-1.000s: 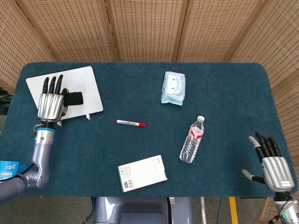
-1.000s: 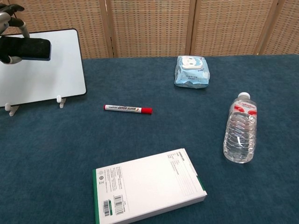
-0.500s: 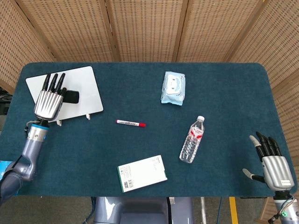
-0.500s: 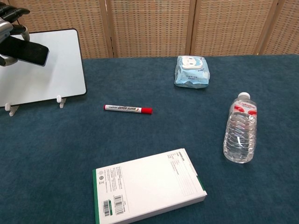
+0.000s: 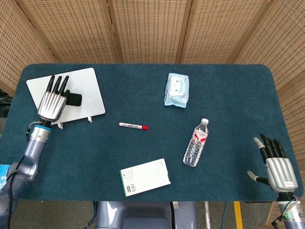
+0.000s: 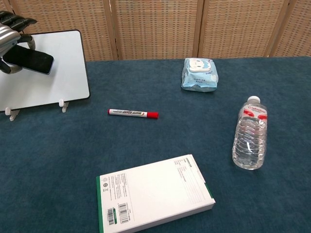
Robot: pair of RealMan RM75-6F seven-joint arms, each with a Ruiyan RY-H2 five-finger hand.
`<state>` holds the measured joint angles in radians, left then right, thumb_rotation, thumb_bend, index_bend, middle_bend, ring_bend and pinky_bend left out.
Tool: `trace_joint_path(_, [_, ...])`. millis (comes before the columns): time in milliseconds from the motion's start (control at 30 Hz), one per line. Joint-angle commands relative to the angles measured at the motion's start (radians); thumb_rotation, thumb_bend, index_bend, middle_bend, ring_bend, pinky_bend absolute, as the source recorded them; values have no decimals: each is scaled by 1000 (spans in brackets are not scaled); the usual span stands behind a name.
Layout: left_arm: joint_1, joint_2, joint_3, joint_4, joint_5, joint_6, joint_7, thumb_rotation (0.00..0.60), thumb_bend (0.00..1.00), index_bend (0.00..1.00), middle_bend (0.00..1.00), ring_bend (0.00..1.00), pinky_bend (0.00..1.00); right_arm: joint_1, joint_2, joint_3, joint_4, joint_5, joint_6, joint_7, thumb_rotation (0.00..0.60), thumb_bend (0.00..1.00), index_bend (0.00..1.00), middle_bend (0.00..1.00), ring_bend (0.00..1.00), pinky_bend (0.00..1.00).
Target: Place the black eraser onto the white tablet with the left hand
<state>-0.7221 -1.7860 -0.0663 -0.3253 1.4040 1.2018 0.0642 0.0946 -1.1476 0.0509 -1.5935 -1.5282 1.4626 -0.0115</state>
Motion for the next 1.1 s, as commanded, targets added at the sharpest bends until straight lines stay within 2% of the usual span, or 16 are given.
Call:
trace_joint_path(33, [-20, -18, -7, 38, 1, -31, -19, 600, 285, 420, 0, 0, 0, 3, -3, 3, 2, 8, -7, -5, 600, 53, 28, 0, 0, 0])
trace_joint_path(400, [-63, -63, -19, 130, 7, -110, -66, 600, 284, 420, 0, 0, 0, 10, -8, 13, 9, 38, -25, -13, 600, 53, 28, 0, 0, 0])
trace_joint_path(1100, [-82, -103, -27, 183, 11, -182, -82, 600, 268, 420, 0, 0, 0, 15, -18, 17, 12, 50, -32, -31, 600, 53, 28, 0, 0, 0])
